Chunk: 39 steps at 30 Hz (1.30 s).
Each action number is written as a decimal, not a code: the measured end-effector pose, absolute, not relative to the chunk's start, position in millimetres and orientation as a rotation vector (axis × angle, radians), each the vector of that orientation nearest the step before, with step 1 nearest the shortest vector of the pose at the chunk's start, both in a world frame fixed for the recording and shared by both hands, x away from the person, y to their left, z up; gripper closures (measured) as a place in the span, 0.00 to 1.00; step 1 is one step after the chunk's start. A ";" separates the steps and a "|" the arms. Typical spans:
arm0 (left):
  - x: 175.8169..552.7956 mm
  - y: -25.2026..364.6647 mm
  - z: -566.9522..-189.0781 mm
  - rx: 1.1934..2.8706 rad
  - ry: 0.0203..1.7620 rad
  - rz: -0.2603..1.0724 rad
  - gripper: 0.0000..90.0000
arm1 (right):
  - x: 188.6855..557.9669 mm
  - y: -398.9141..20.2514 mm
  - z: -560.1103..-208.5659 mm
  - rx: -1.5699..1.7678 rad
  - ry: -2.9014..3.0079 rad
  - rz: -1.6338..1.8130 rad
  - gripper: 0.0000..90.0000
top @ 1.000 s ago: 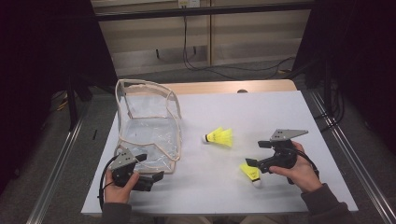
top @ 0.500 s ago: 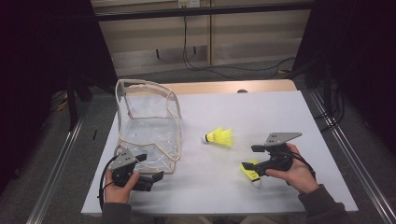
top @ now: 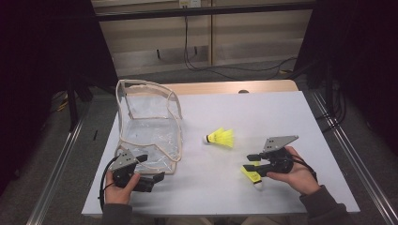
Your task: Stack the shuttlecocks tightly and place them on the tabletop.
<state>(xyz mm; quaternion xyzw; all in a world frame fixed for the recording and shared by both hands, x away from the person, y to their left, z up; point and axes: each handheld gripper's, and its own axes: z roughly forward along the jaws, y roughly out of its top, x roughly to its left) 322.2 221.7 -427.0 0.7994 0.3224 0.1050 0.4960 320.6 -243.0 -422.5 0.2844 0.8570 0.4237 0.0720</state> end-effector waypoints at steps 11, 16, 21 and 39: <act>322.1 221.6 -426.9 1.936 0.783 0.255 0.02 | 326.0 -247.8 -423.2 0.943 2.585 1.291 0.96; 322.0 221.5 -427.2 1.934 0.784 0.255 0.02 | 334.1 -251.7 -417.7 0.989 2.475 1.336 0.97; 321.9 221.6 -427.1 1.934 0.784 0.254 0.02 | 344.4 -250.7 -418.1 1.016 2.407 1.341 0.97; 321.6 222.1 -427.2 1.931 0.783 0.255 0.02 | 352.9 -249.9 -422.4 1.016 2.333 1.289 0.92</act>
